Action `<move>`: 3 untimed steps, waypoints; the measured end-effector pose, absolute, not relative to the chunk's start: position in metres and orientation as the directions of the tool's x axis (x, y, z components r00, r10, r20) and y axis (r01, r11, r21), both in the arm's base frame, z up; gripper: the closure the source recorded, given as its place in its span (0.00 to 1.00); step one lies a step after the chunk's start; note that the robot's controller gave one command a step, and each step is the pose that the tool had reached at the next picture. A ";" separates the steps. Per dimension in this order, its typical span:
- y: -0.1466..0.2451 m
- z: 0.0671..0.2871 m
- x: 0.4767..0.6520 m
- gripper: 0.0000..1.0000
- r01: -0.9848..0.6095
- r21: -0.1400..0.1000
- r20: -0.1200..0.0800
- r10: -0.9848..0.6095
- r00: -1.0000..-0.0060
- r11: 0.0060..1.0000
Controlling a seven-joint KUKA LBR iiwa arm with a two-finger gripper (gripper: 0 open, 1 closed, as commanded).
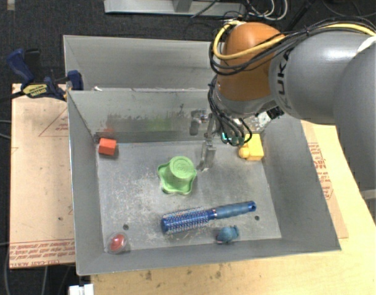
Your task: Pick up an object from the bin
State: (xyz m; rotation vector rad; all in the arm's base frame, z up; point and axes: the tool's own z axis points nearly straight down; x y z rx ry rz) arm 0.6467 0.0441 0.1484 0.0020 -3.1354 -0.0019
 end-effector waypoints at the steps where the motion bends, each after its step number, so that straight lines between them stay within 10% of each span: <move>1: -0.026 0.112 0.590 0.00 0.035 -0.002 0.007 0.035 -0.999 0.999; 2: -0.027 0.072 0.512 0.00 -0.154 0.001 0.001 -0.154 -0.988 0.988; 3: 0.019 0.093 0.486 0.00 -0.283 0.002 -0.002 -0.283 -0.959 0.959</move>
Offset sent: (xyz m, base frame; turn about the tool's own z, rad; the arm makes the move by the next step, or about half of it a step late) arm -0.0534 -0.0658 -0.0335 0.0278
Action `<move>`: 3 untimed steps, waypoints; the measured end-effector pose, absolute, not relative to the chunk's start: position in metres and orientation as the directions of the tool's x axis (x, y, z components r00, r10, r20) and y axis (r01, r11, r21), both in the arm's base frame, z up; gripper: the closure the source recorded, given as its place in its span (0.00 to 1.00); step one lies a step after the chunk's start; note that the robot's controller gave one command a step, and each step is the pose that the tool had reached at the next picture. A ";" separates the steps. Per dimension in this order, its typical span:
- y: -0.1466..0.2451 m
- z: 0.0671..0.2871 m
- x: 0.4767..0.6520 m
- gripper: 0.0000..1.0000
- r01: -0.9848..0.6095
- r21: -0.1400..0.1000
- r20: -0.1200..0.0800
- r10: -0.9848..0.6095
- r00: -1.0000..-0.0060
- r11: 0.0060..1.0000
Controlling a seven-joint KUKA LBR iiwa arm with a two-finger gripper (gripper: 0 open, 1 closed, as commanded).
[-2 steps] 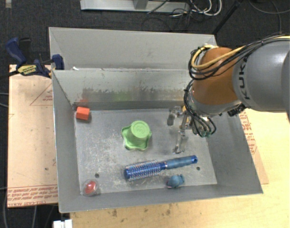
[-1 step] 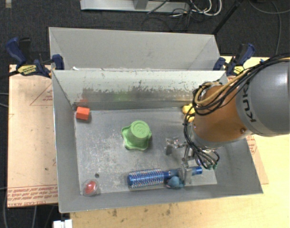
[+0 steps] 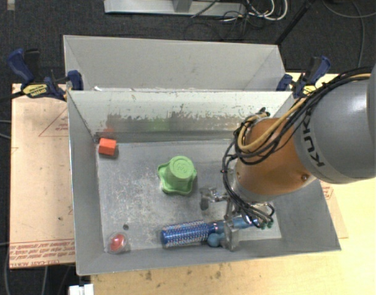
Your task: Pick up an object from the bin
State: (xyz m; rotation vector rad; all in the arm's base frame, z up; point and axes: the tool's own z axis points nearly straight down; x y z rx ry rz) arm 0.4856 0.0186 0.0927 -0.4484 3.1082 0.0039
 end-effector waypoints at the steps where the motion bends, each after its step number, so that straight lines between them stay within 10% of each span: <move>1: 0.036 0.073 0.487 0.00 -0.274 -0.005 -0.025 -0.274 -0.961 0.962; 2: 0.035 0.070 0.480 1.00 -0.272 0.000 -0.002 -0.272 -0.962 0.962; 3: 0.010 0.231 0.498 1.00 -0.308 -0.003 -0.010 -0.308 -0.951 0.951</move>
Offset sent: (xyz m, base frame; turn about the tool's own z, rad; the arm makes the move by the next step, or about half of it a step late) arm -0.0063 0.0165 -0.0227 0.0100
